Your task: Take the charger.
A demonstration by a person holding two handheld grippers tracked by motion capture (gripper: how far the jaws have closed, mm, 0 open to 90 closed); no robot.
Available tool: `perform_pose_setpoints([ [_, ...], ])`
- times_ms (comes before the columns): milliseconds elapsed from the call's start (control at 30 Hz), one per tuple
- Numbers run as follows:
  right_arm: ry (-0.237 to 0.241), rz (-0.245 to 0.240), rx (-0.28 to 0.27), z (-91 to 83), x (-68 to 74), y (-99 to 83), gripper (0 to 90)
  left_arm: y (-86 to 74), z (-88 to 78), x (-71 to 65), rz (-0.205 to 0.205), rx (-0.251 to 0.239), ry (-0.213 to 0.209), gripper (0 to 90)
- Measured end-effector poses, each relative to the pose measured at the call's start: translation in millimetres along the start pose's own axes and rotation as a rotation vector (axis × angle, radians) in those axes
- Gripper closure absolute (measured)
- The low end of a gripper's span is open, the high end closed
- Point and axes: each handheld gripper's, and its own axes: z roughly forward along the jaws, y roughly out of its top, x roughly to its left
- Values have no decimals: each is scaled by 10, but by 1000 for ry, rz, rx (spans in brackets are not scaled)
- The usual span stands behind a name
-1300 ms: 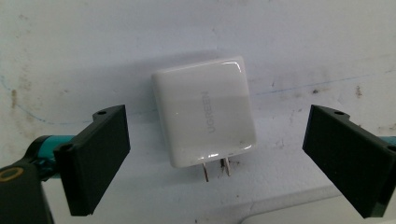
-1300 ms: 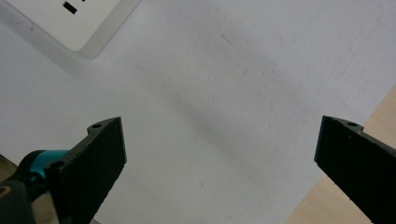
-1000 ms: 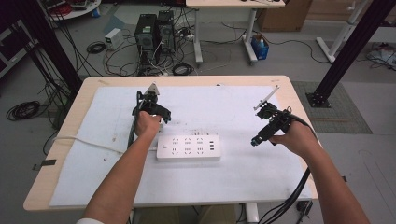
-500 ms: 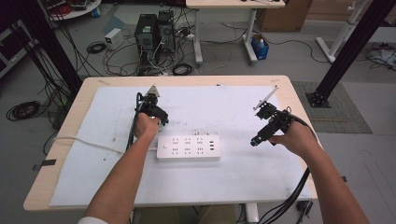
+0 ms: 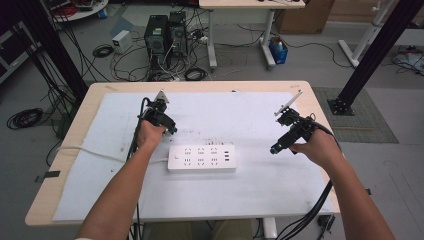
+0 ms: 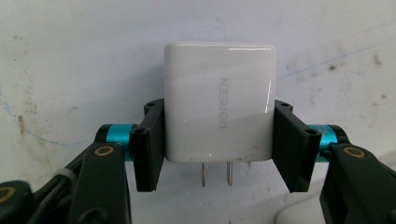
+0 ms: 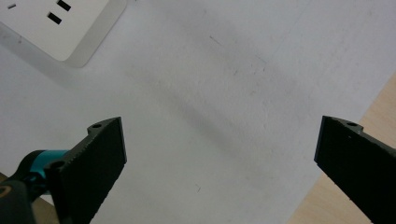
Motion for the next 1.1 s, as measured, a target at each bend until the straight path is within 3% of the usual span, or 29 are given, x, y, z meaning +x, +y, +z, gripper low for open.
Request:
perform_pose_setpoints([
  [400,-19,-6,3,-9,83,5,14,-67,-566,-9,193,-105,-85,422],
  [467,-20,5,1,-28,110,5,14,-80,-666,-25,212,-120,-94,422],
  [533,-19,3,-3,-36,113,2,14,-80,-666,-25,212,-120,-94,423],
  [567,-17,9,-7,-52,119,-6,14,-98,-793,-34,248,-133,-106,423],
  [600,-19,16,-9,-59,127,-9,14,-111,-852,-50,257,-142,-117,422],
  [633,-19,13,-14,-71,123,-15,14,-120,-900,-54,279,-140,-119,423],
  [700,-20,11,-15,-82,122,-19,14,-120,-900,-54,279,-140,-119,423],
  [767,-23,15,-21,-104,138,-28,14,-172,-1054,-95,337,-150,-134,423],
  [800,-26,20,-17,-108,154,-29,14,-172,-1054,-95,337,-150,-134,422],
  [833,-25,11,-19,-109,158,-32,14,-202,-1118,-116,368,-155,-135,423],
  [967,-23,8,-33,-117,188,-30,14,-252,-1220,-156,416,-156,-140,422],
  [1100,-21,-1,-37,-126,218,-32,14,-286,-1284,-165,430,-163,-161,422],
])
